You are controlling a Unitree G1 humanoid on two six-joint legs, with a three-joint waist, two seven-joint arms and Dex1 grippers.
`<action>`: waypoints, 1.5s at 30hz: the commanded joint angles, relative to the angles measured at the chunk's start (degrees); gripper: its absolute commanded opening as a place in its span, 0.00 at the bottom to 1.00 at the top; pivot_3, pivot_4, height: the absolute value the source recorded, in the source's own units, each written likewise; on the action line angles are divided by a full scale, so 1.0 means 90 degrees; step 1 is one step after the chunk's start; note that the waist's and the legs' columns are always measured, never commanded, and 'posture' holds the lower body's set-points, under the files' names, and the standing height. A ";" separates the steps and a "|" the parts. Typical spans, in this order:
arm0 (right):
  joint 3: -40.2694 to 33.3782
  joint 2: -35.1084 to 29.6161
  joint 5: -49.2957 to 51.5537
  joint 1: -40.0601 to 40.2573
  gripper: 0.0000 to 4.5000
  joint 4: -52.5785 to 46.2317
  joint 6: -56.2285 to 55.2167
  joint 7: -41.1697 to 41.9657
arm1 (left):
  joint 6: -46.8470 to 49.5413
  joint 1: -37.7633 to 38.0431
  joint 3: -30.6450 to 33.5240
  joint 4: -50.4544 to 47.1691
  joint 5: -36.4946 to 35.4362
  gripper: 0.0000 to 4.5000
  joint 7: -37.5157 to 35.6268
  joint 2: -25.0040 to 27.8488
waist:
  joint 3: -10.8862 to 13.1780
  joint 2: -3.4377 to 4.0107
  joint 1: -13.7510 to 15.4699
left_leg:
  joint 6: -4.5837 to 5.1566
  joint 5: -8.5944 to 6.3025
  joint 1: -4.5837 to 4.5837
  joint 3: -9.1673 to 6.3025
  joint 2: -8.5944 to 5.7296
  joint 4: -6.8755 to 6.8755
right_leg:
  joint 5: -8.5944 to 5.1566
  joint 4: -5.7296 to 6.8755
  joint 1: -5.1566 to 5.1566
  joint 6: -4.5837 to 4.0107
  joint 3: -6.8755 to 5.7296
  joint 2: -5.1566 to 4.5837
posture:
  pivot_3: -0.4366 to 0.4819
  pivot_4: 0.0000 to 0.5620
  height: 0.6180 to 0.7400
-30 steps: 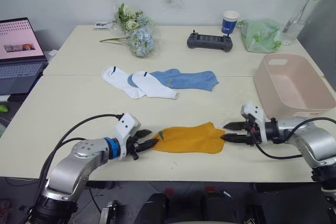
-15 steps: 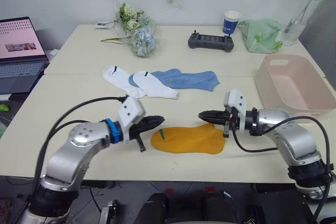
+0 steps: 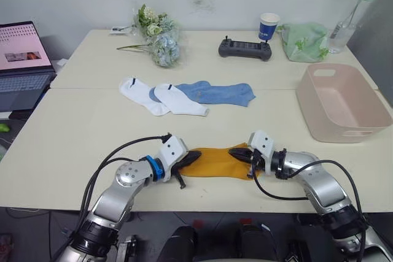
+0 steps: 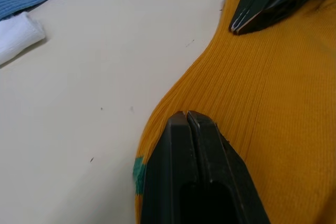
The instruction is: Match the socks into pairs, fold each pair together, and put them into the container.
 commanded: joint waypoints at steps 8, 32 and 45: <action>-0.0750 -0.0755 0.0271 0.0376 0.01 -0.0014 -0.0149 0.0342 | 0.0285 0.0162 0.0669 0.0052 -0.0650 0.00 -0.0296 0.0032 | -0.0006 -0.0001 0.0005 | 0.0001 0.0000 0.0004 -0.0001 0.0000 0.0001 | 0.0000 -0.0001 0.0008 0.0000 -0.0002 0.0000 | 0.48 0.27 1.00; -0.0993 -0.1366 0.1971 0.0513 0.99 -0.1809 0.3803 -0.0170 | 0.0998 0.0456 0.1087 -0.1608 -0.0999 0.00 -0.0435 0.0478 | -0.0005 -0.0006 0.0010 | 0.0002 -0.0001 -0.0008 0.0001 0.0003 0.0000 | 0.0000 -0.0005 0.0002 0.0000 -0.0005 -0.0001 | 0.48 0.27 1.00; -0.1258 -0.1263 0.2356 0.0129 0.05 -0.1543 0.4179 -0.0051 | 0.0978 0.0366 0.1195 -0.1499 -0.1090 0.00 -0.0548 0.0552 | -0.0005 -0.0006 0.0008 | 0.0002 -0.0001 -0.0008 0.0000 0.0003 0.0000 | 0.0000 -0.0005 0.0001 0.0000 -0.0005 0.0000 | 0.48 0.27 1.00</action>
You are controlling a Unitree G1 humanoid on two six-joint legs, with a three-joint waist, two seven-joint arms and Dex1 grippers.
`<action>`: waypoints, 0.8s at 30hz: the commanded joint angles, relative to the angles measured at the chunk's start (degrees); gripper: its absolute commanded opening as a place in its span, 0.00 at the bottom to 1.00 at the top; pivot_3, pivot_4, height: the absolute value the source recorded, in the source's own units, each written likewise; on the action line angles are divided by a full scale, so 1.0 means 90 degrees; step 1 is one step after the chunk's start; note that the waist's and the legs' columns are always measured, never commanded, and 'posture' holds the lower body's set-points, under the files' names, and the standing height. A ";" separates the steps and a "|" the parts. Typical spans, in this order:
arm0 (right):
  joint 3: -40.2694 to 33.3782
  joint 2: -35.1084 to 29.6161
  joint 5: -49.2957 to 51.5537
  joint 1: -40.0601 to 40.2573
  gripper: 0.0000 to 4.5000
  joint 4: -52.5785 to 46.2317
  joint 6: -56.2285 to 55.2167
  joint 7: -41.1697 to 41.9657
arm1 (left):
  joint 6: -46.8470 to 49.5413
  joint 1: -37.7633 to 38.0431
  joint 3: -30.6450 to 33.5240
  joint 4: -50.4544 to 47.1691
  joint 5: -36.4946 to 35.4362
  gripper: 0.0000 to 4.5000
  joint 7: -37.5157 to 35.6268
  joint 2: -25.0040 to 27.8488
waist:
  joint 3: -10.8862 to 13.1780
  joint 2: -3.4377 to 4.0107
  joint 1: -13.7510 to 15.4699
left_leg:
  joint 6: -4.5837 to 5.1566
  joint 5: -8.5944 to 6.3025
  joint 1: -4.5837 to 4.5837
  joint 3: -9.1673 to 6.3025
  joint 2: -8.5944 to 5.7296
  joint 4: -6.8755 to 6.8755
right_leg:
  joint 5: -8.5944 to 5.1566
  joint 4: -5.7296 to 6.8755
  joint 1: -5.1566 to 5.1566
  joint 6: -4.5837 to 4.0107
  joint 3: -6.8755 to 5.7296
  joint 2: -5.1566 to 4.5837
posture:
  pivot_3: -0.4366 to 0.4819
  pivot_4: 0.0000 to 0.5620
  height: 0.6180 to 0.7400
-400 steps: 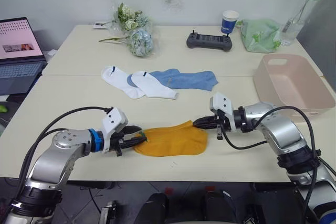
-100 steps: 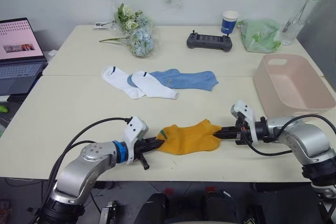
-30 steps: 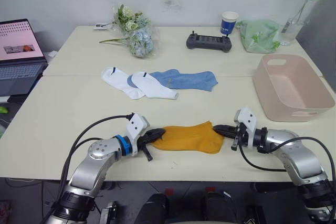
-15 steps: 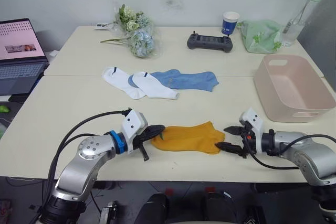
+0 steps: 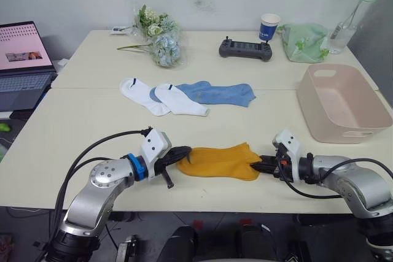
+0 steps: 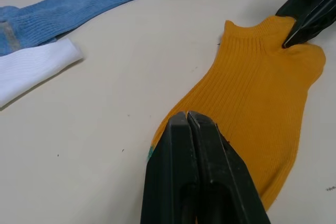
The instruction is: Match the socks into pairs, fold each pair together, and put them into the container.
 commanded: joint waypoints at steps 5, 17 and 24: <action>-0.0128 -0.0416 0.0239 -0.0635 0.00 0.0368 0.0000 0.0667 | 0.0024 -0.0612 -0.0275 0.0108 -0.0109 0.00 -0.0407 -0.0068 | 0.0001 0.0000 0.0004 | 0.0000 0.0000 -0.0002 0.0000 -0.0002 0.0002 | 0.0000 0.0000 0.0000 0.0000 -0.0002 0.0000 | 0.48 0.27 1.00; 0.0206 -0.0679 -0.0113 -0.1070 0.00 0.1152 -0.0602 0.1458 | -0.0373 -0.2224 -0.1858 0.2199 0.0708 0.00 -0.0955 -0.1110 | 0.0004 -0.0005 -0.0008 | 0.0000 0.0001 -0.0004 0.0008 -0.0003 0.0007 | 0.0001 0.0000 0.0003 0.0001 -0.0006 -0.0001 | 0.48 0.27 1.00; 0.0095 -0.0470 0.0134 -0.1085 0.00 0.0952 -0.0404 0.1413 | -0.0722 -0.2294 -0.2317 0.3271 0.1349 0.00 -0.1025 -0.1265 | 0.0001 -0.0006 -0.0004 | -0.0001 0.0001 -0.0003 0.0009 -0.0002 0.0007 | 0.0001 -0.0001 0.0004 0.0002 -0.0005 -0.0002 | 0.48 0.27 1.00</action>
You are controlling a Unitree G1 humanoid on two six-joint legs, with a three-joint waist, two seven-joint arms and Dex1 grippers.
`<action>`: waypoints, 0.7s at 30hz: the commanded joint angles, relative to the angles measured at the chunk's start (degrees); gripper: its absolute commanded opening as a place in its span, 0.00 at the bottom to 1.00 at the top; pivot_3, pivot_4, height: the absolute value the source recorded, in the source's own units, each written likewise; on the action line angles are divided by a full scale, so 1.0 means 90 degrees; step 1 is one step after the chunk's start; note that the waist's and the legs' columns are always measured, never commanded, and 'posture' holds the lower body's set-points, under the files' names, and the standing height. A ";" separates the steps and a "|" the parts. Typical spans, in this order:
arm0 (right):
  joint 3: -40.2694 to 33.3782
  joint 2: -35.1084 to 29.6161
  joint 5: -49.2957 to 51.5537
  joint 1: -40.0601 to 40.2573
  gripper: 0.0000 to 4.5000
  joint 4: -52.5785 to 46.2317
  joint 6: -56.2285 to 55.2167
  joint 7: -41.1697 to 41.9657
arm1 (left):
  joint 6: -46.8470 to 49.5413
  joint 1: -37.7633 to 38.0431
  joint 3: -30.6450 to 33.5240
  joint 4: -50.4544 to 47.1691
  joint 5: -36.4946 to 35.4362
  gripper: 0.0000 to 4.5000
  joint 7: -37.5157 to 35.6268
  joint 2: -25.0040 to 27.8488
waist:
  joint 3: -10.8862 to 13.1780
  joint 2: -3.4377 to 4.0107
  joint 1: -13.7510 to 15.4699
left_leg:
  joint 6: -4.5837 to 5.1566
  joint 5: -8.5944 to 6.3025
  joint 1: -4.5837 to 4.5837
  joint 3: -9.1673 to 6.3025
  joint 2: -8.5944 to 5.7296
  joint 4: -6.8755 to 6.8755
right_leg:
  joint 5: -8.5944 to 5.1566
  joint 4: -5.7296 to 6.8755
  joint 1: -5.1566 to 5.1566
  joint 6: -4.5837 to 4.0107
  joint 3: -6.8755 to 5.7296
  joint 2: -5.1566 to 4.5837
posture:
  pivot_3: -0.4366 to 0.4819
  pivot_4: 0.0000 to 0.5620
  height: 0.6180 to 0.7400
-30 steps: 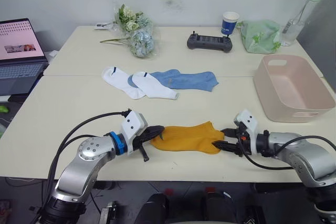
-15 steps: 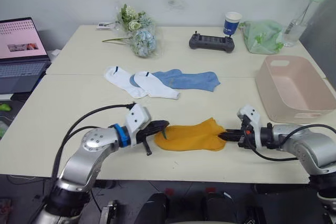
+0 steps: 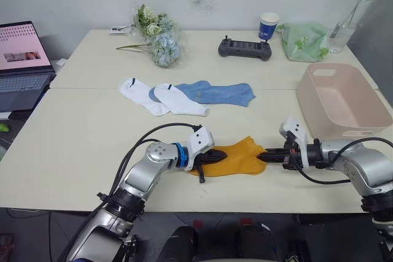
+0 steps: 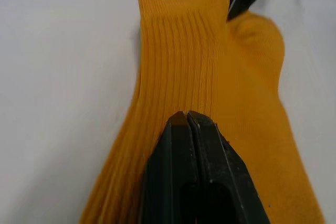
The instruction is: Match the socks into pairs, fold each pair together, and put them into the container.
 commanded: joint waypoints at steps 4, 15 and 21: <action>-0.0578 0.0383 0.1027 -0.0275 0.00 -0.0717 0.0857 -0.0119 | -0.0078 0.0091 -0.0197 0.0562 0.0420 0.00 0.0046 -0.0027 | -0.0003 0.0001 -0.0002 | 0.0000 0.0000 0.0002 -0.0004 -0.0002 0.0003 | 0.0001 0.0000 0.0003 0.0002 0.0001 -0.0001 | 0.48 0.27 1.00; -0.0620 0.1608 0.2135 -0.0861 0.00 -0.0949 0.1844 -0.0895 | 0.0204 0.0278 0.0311 -0.0255 -0.0178 0.00 -0.0146 0.0052 | -0.0009 -0.0008 -0.0015 | 0.0000 0.0000 0.0002 -0.0008 -0.0002 0.0002 | 0.0002 0.0006 -0.0004 0.0002 0.0004 -0.0002 | 0.48 0.27 1.00; -0.0369 0.1809 0.2039 -0.1124 0.00 -0.0779 0.1715 -0.0916 | 0.1414 0.0573 0.1313 -0.2051 -0.1019 0.00 -0.0329 0.1121 | -0.0006 -0.0007 -0.0087 | 0.0000 0.0000 -0.0003 -0.0013 0.0003 -0.0004 | 0.0002 0.0012 -0.0020 0.0002 0.0007 0.0001 | 0.48 0.27 1.00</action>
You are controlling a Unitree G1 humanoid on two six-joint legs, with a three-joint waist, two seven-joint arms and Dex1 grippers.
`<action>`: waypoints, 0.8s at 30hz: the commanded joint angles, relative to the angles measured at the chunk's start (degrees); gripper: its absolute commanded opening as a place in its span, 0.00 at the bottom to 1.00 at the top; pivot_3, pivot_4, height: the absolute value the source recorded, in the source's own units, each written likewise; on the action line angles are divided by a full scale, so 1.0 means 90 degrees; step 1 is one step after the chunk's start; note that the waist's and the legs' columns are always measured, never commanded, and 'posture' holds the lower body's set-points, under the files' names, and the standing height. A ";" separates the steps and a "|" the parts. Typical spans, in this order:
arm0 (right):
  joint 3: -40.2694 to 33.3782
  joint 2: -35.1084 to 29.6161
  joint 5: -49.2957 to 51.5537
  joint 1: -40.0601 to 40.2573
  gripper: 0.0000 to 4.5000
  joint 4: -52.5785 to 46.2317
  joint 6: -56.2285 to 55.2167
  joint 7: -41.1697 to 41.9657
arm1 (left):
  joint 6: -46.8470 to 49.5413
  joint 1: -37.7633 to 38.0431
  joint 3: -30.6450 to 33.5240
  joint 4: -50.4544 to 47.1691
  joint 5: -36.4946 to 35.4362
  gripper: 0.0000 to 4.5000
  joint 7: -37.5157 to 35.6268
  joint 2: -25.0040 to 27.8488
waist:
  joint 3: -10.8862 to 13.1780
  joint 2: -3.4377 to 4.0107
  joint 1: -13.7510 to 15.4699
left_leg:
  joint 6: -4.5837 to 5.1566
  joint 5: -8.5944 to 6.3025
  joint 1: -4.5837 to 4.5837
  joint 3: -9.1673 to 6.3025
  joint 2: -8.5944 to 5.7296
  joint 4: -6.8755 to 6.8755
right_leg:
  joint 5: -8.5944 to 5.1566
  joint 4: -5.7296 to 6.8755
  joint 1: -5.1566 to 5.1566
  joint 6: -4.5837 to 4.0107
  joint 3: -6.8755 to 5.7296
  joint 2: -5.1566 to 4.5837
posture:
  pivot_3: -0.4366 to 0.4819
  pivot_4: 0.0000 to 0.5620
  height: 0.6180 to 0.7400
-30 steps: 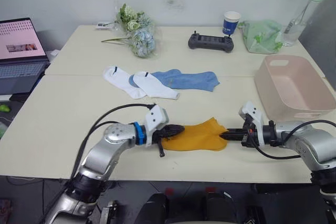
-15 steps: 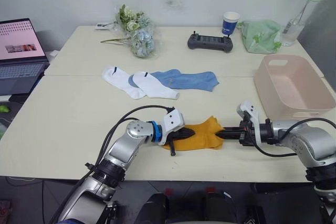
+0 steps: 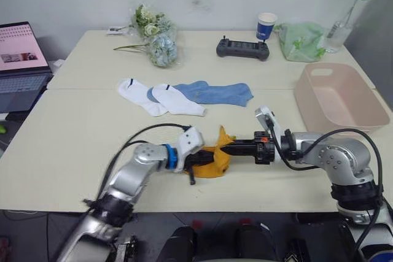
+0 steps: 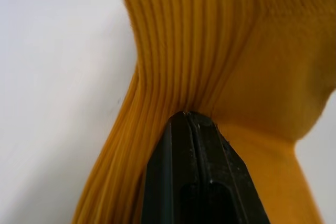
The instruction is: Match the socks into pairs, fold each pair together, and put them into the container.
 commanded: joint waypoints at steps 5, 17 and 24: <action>0.0546 0.0349 -0.0241 -0.0534 0.00 0.0133 -0.0379 0.0026 | 0.1486 0.0224 0.1876 -0.2179 -0.1424 0.00 -0.0086 0.1352 | 0.0001 0.0002 -0.0014 | 0.0000 0.0000 0.0001 -0.0006 -0.0002 0.0000 | 0.0000 -0.0006 0.0002 0.0000 -0.0001 0.0001 | 0.48 0.27 1.00; 0.2403 0.0475 -0.1872 -0.1068 0.00 0.1178 -0.1466 0.0595 | 0.1611 0.1067 0.2765 -0.2458 -0.1648 0.00 0.0480 0.1836 | 0.0004 0.0005 0.0010 | 0.0000 0.0000 -0.0002 -0.0007 -0.0004 0.0000 | 0.0000 -0.0007 -0.0002 -0.0001 0.0000 0.0000 | 0.48 0.27 1.00; 0.2142 0.0617 -0.1723 -0.1080 0.24 0.1125 -0.1352 0.0804 | 0.1544 0.1119 0.2661 -0.2464 -0.1631 0.00 0.0685 0.1684 | 0.0004 0.0005 0.0017 | -0.0001 0.0000 -0.0001 -0.0007 -0.0002 -0.0002 | 0.0000 -0.0007 -0.0002 -0.0001 0.0001 -0.0002 | 0.48 0.27 1.00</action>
